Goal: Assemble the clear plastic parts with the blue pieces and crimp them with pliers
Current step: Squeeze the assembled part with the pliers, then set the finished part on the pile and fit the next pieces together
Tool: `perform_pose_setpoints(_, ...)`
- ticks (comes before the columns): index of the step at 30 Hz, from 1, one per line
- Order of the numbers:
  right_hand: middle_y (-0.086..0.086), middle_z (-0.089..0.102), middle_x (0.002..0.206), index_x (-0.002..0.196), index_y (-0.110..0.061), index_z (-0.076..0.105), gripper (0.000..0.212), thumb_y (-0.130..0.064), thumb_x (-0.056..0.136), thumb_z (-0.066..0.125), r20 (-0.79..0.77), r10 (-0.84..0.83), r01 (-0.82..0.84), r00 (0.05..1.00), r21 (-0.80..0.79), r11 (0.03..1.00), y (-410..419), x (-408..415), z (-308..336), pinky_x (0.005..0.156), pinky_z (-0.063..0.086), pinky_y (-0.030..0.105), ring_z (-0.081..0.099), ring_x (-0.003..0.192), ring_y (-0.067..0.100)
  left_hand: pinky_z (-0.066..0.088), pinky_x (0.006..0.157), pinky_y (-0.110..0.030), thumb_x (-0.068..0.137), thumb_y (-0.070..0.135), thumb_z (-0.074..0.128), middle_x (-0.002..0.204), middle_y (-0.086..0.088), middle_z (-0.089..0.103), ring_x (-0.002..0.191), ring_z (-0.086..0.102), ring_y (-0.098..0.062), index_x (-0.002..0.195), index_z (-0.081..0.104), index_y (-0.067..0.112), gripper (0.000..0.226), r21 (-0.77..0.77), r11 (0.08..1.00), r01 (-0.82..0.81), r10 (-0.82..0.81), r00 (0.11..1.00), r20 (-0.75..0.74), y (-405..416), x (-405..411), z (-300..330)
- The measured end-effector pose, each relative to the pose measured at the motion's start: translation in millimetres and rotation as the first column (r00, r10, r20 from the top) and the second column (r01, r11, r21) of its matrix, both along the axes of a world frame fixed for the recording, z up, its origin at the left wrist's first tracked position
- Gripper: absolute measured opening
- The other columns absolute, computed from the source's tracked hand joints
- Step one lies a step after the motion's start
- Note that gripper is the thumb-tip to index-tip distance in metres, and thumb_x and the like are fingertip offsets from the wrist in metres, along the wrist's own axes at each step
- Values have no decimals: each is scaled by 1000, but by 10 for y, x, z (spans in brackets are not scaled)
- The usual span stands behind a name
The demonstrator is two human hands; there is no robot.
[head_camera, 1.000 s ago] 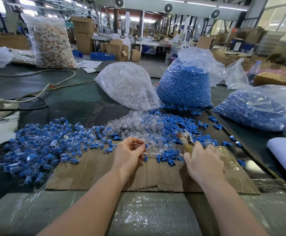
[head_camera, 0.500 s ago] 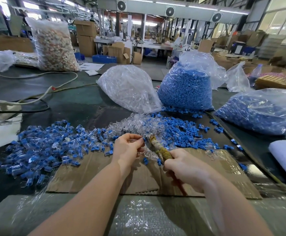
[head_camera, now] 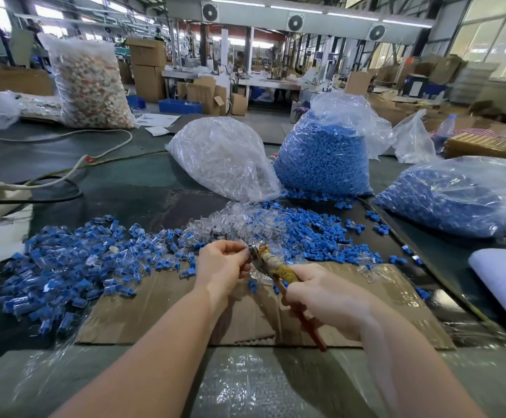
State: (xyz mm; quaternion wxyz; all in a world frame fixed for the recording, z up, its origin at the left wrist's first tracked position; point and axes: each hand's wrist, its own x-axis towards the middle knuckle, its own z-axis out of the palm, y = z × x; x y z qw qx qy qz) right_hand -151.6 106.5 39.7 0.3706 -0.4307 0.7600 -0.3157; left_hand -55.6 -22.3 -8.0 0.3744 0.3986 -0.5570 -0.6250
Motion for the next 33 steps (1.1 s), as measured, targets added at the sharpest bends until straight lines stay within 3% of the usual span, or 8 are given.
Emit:
perform_pose_setpoints(9,2,40,64,69,-17,40,23,-2,87,40,-146,57,-57,988,5,998,24,16,39,46,28,24,35,49,12,46,46,-13,86,-4,58,66,-5,61,45,56,-1,86,61,7,11,4,1000,-20,20,1000,-22,18,-42,-17)
perform_pose_setpoints(17,2,41,68,71,-14,43,19,3,79,45,-37,-25,23,999,-49,999,49,25,4,52,27,28,35,56,14,47,48,-14,88,-1,58,69,-5,63,51,56,-4,85,61,10,12,3,999,-32,32,999,-44,52,-51,-9)
perform_pose_setpoints(19,0,43,67,71,-19,48,23,3,79,47,-40,-55,50,998,-101,994,43,22,5,49,27,24,36,51,10,47,49,-16,88,1,58,70,-6,62,55,57,-7,84,61,11,11,-34,998,-59,57,998,-37,45,-24,6)
perform_pose_setpoints(21,-2,46,69,89,-24,57,28,1,83,47,-115,-123,103,986,-162,981,29,-33,-35,46,29,20,38,50,8,49,53,-19,88,4,59,76,-4,63,61,60,-11,84,60,14,11,-179,975,-128,142,988,68,3,43,12)
perform_pose_setpoints(23,0,53,77,114,-22,57,33,-5,87,48,-249,-212,161,945,-211,964,18,-139,-105,50,35,23,44,58,12,48,57,-17,89,8,58,81,1,63,68,60,-11,88,61,17,9,-393,905,-164,260,944,204,-69,155,12)
perform_pose_setpoints(25,4,59,93,127,-23,50,38,-14,90,49,-418,-289,230,861,-186,955,42,-263,-173,69,47,35,54,81,22,42,56,-12,90,10,56,88,3,61,72,57,-9,97,64,16,12,-545,823,-161,365,885,288,-159,290,-10)
perform_pose_setpoints(28,11,49,126,141,-29,35,50,-28,93,50,-607,-355,398,711,-69,915,87,-392,-250,100,37,46,41,119,31,32,59,-15,93,11,54,94,3,54,78,49,-12,105,67,14,18,-667,726,-169,511,781,359,-327,483,-81)
perform_pose_setpoints(33,13,40,138,141,-30,33,52,-39,93,50,-727,-318,489,609,28,872,115,-451,-392,103,32,49,33,130,32,34,71,-31,92,8,54,91,0,49,87,41,-18,108,69,11,22,-683,723,-108,549,690,472,-461,622,-209)
